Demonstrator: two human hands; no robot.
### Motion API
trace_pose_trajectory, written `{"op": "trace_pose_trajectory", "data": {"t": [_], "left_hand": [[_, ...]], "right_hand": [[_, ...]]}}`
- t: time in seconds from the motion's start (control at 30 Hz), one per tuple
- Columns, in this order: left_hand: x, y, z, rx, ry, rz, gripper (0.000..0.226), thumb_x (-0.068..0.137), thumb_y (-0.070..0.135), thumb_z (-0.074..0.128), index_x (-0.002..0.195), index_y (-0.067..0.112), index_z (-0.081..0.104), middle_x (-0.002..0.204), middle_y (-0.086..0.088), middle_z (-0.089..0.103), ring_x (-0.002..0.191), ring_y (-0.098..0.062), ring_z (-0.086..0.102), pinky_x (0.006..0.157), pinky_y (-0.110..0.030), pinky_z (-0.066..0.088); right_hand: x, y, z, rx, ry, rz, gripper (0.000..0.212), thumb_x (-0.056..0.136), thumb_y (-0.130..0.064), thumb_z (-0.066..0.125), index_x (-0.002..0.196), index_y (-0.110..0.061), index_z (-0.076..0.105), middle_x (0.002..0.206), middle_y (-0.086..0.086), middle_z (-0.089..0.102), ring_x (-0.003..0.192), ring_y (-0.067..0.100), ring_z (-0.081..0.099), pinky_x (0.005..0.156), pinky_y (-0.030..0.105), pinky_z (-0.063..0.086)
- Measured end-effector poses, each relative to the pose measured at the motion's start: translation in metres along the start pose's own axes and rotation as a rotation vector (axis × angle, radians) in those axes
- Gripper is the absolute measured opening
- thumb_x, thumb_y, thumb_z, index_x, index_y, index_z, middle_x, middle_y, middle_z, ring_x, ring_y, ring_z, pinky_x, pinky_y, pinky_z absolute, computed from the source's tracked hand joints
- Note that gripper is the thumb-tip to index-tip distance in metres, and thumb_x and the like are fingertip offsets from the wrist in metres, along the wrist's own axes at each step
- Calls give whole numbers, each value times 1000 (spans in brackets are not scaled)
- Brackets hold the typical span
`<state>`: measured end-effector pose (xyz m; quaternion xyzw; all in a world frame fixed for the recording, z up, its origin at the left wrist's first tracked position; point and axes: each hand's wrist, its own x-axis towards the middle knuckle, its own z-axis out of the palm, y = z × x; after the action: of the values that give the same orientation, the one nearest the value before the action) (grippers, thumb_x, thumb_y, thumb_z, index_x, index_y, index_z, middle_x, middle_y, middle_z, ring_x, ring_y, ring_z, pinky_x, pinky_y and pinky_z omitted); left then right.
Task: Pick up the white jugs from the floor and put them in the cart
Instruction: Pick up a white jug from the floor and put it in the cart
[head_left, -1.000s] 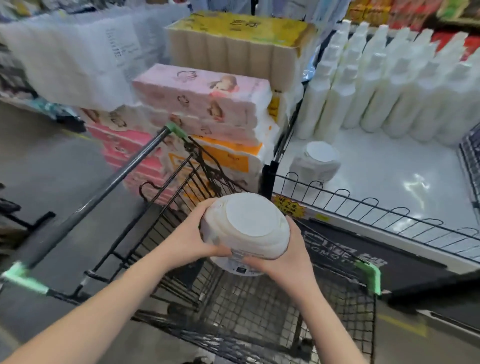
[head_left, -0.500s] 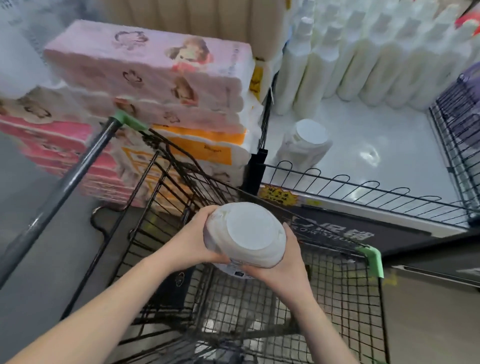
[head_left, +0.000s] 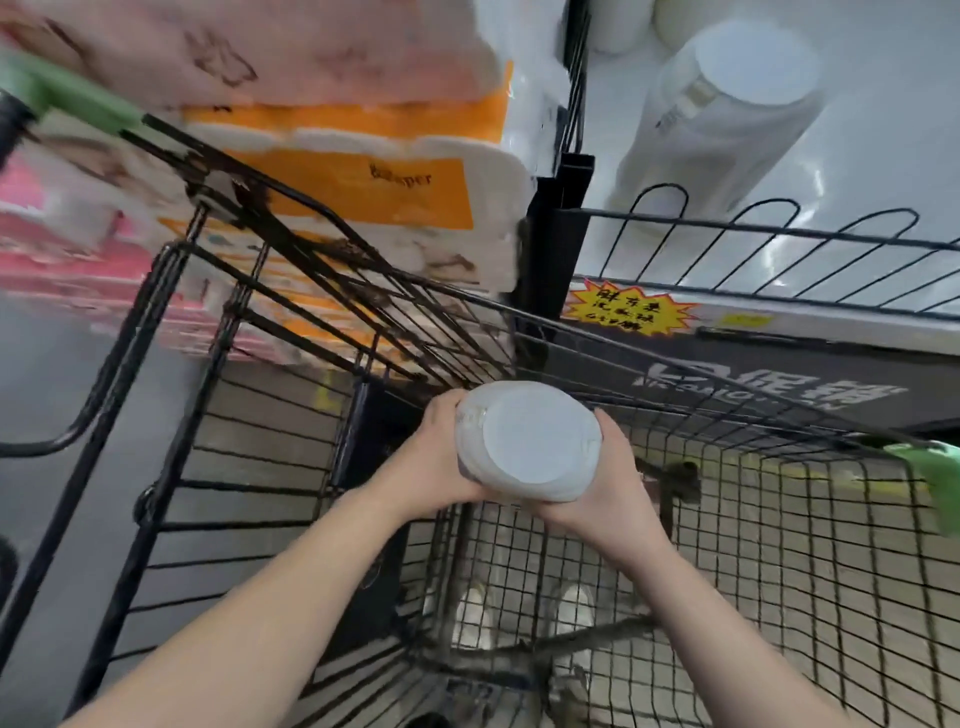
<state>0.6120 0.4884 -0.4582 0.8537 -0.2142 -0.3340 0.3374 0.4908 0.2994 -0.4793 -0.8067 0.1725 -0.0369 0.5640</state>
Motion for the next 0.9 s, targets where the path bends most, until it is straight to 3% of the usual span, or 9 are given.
{"op": "trace_pose_trajectory", "data": {"t": [0.03,0.13,0.23,0.37,0.47,0.63,0.77,0.9], "left_hand": [[7,-6,5,0,6,-4,108,61,33,101,143,36,31,139,11,35,134,-2,36,111,-18,37],[26,-24,20,18,22,-38,104,58,36,101,136,36,33,139,11,36,132,-4,40,112,-27,42],[40,-40,33,53,3,-100,121,57,40,100,152,26,25,150,3,31,140,-13,40,118,-41,43],[55,-56,45,82,-12,-110,118,63,29,97,155,20,23,154,-4,27,145,-18,34,118,-30,33],[63,-66,49,117,2,-125,115,67,28,96,155,20,23,154,-4,27,144,-16,33,112,-24,29],[73,-68,50,183,26,-114,117,64,34,97,155,22,23,154,-2,27,144,-17,35,115,-36,42],[71,-60,51,240,42,-141,115,66,33,95,155,19,24,154,-5,28,146,-22,34,114,-44,45],[66,-48,52,260,38,-178,117,71,30,92,159,21,16,160,-6,21,151,-26,26,114,-52,43]], "right_hand": [[5,10,3,-4,-3,9,92,56,-46,103,134,-42,56,129,-14,65,124,13,65,111,56,49],[16,38,13,-58,-13,2,88,56,-41,99,130,-50,53,127,-7,63,120,14,64,100,45,57],[23,61,19,-106,-6,12,90,54,-30,96,129,-52,52,126,-6,60,120,13,62,97,42,59],[28,75,26,-182,-7,5,96,57,-28,98,127,-66,43,127,-12,57,121,12,59,103,42,55],[34,81,30,-215,-15,53,94,57,-27,98,129,-54,44,127,-8,54,122,18,57,105,48,54],[41,94,32,-231,-50,154,99,55,-46,94,142,-40,46,134,-2,54,129,22,56,99,45,59],[36,95,35,-312,-92,241,123,62,-50,95,159,-24,24,159,5,33,151,26,30,114,44,46],[31,89,37,-427,-76,319,138,65,-49,95,165,-13,8,163,11,26,148,29,35,110,45,46]]}}
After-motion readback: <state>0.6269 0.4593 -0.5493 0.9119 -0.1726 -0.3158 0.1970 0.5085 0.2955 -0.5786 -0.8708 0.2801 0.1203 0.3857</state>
